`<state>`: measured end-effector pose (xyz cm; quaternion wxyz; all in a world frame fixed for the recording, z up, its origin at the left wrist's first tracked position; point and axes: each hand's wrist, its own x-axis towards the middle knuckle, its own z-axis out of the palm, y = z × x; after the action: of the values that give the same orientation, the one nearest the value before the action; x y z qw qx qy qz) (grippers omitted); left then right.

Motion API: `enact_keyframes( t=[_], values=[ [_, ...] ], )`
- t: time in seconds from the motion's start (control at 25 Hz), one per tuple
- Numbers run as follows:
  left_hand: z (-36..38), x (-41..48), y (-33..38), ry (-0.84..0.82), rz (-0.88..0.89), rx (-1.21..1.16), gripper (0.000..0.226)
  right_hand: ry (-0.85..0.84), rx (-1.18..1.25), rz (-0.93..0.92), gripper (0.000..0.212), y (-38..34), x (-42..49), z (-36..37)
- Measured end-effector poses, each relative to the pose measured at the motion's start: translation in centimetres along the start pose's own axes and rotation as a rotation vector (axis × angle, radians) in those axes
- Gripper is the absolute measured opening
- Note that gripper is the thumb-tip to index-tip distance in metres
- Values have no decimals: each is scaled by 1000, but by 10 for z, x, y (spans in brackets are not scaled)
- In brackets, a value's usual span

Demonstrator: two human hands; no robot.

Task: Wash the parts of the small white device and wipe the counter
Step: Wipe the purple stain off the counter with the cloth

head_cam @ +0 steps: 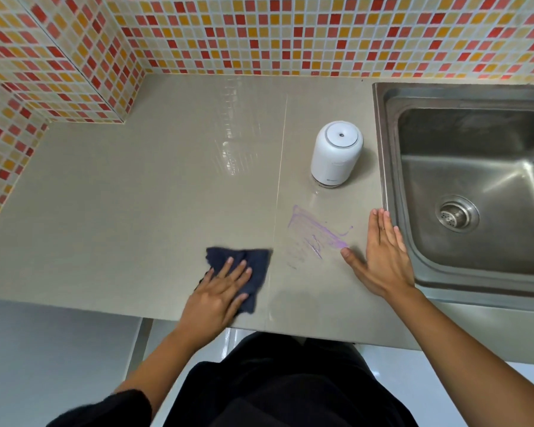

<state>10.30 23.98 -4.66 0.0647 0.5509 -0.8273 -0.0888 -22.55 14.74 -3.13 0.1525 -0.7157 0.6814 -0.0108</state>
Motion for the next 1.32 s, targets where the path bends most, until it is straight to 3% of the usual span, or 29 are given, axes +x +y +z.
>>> enact_keyframes(
  t=[0.12,0.24,0.36,0.44,0.56,0.72,0.84,0.92,0.96,1.04,1.16,1.24,1.32],
  values=[
    [-19,-27,-56,-18,67,49,50,40,-5,-110,109,-3,-6,-1],
    [-29,3,-98,26,-189,68,55,109,-45,-179,95,-12,-23,6],
    [-29,59,-91,45,-446,-22,64,164,43,23,93,-10,-25,10],
    [-22,75,-61,25,-361,-107,65,171,63,103,98,-8,-20,11],
    [-5,22,-12,-1,-125,-58,57,139,37,125,101,-10,-16,13],
    [-18,-51,-61,20,-111,-56,57,117,19,147,101,-11,-17,14],
    [-30,-19,-104,131,-450,-89,49,106,5,149,101,-10,-16,13],
    [-27,29,-94,160,-662,-123,42,94,2,148,100,-9,-16,14],
    [-23,49,-77,157,-624,-134,43,95,0,146,100,-8,-16,14],
    [-8,58,-35,126,-362,-122,51,99,9,138,99,-8,-17,14],
    [-5,14,-7,-8,-27,-100,56,119,130,132,96,-9,-18,11],
    [-17,-3,-35,-27,11,-124,55,148,275,146,92,-8,-15,6],
    [-23,11,-78,58,-108,-97,57,181,350,131,88,-7,-3,-3]
  ],
)
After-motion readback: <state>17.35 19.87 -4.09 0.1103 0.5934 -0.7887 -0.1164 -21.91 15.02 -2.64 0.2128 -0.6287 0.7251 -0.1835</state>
